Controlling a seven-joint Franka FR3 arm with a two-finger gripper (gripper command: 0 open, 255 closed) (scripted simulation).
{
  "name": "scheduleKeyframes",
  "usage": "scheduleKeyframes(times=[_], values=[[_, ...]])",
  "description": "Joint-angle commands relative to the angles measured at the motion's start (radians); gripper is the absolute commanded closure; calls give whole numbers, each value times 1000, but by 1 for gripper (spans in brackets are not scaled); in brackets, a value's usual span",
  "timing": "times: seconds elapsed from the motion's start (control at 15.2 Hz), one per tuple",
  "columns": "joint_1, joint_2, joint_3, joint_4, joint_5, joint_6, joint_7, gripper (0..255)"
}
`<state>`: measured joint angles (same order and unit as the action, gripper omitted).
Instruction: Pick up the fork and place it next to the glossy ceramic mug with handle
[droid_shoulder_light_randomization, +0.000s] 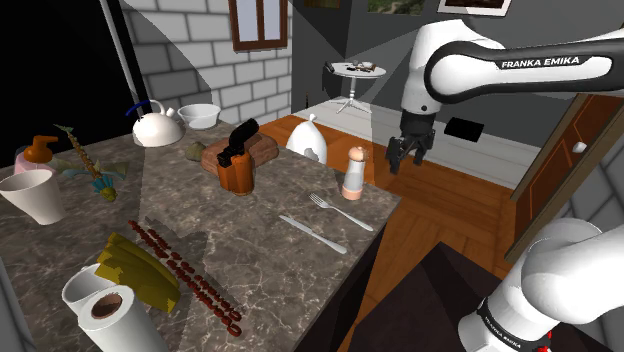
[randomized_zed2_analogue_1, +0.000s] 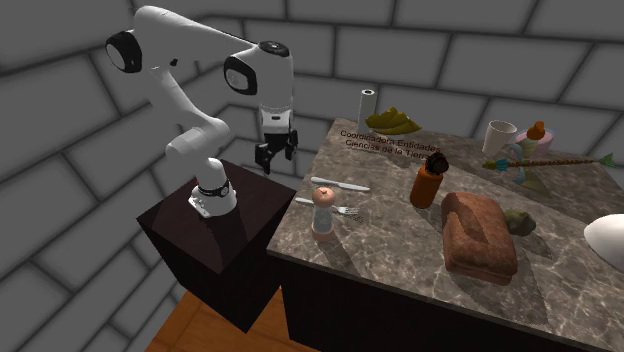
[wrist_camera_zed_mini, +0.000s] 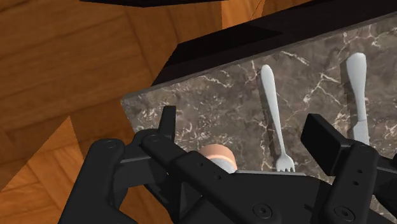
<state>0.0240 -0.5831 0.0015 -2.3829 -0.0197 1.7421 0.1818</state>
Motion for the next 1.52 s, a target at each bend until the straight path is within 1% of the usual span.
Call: scheduleKeyframes(times=[0.0,0.4,0.86,1.12,1.45], values=[[10,52,8,-6,8,71,1,0],[39,230,37,11,28,264,9,0],[69,464,72,92,35,453,21,0],[85,603,90,167,28,539,31,0],[86,643,91,153,23,594,34,0]])
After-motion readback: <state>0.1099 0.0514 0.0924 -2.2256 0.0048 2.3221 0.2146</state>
